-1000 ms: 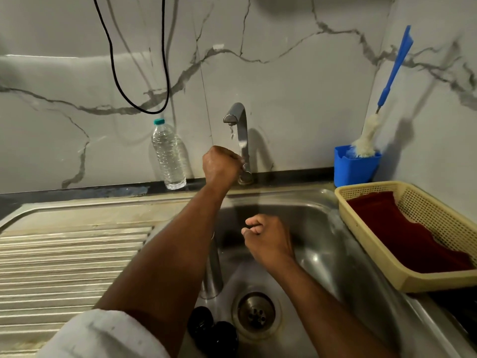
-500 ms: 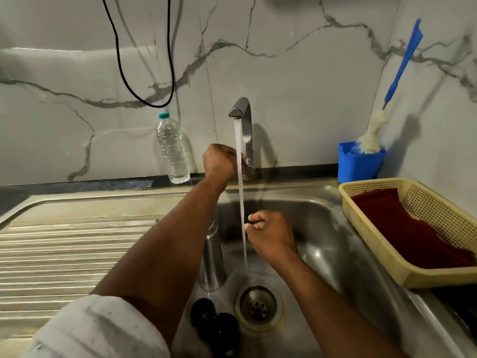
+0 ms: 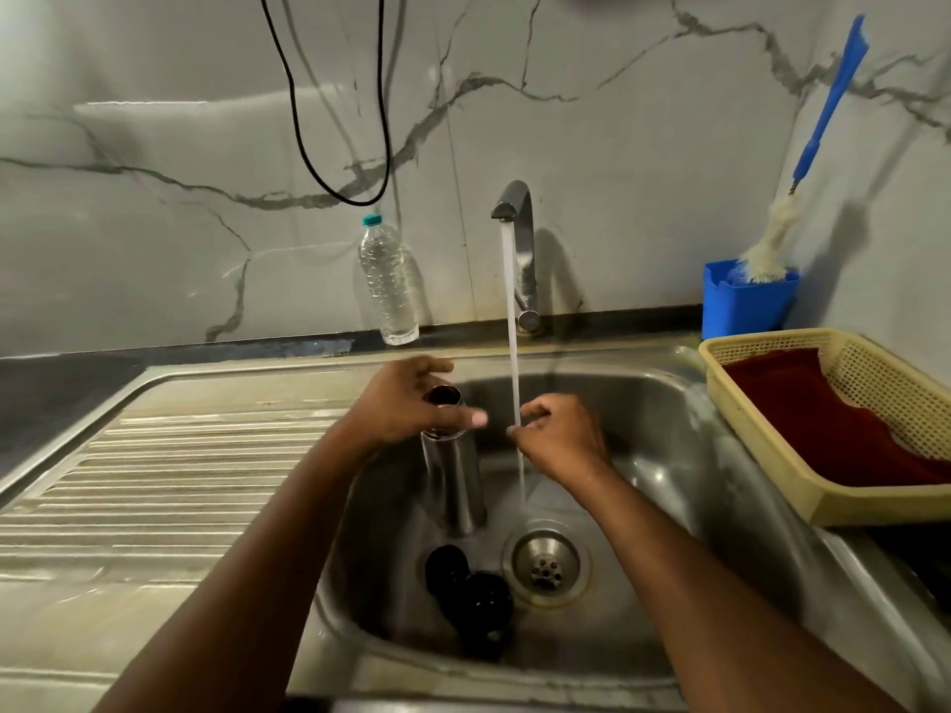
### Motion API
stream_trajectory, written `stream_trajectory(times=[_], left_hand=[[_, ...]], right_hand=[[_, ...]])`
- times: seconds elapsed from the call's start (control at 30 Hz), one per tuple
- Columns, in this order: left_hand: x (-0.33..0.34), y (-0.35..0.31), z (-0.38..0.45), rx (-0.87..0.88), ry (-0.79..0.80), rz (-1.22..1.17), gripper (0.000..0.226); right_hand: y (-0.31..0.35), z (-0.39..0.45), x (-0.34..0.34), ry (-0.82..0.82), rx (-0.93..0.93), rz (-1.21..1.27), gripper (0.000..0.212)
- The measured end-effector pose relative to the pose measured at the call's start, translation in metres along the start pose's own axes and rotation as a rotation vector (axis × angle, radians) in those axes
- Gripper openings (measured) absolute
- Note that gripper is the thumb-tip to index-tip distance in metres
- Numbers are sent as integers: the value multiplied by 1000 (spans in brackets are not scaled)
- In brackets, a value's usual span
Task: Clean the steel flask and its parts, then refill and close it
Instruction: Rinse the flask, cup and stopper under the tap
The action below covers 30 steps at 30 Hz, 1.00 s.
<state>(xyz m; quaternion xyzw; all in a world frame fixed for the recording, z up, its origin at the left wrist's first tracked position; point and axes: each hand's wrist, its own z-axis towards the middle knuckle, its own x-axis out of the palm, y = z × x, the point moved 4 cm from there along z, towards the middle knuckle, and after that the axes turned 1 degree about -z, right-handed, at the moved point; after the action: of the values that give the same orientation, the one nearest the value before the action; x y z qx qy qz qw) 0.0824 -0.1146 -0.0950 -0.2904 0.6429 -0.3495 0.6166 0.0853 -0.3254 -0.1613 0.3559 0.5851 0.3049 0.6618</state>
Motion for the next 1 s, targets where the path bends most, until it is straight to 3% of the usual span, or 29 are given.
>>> stream_trajectory(times=[0.13,0.27,0.4,0.5,0.67,0.77,0.83,0.93,1.0], left_hand=[[12,21,-1,45,-107,151,76],[14,19,10,63,-149,127,64],[13,3,22,70,-178,-65,69],[12,-8,38,51,-180,-345,68],[41,-28,57,-21,-191,-800,18],[60,-33,73,-51,-136,-936,20],[67,-36,84,-65,-19,-1035,27],[74,-46,90,-6,190,-1120,20],[77,-47,92,20,278,-1135,26]], right_hand=[[-1,-2,3,50,35,0,37],[-4,0,6,118,39,-34,70],[-1,-3,4,254,28,19,102],[-3,-3,0,267,31,47,114],[-3,2,-14,81,-58,25,91],[-2,4,-15,23,-81,37,88],[-1,4,-14,29,-58,108,78],[-2,2,-12,144,32,366,50],[0,-4,-12,261,124,523,45]])
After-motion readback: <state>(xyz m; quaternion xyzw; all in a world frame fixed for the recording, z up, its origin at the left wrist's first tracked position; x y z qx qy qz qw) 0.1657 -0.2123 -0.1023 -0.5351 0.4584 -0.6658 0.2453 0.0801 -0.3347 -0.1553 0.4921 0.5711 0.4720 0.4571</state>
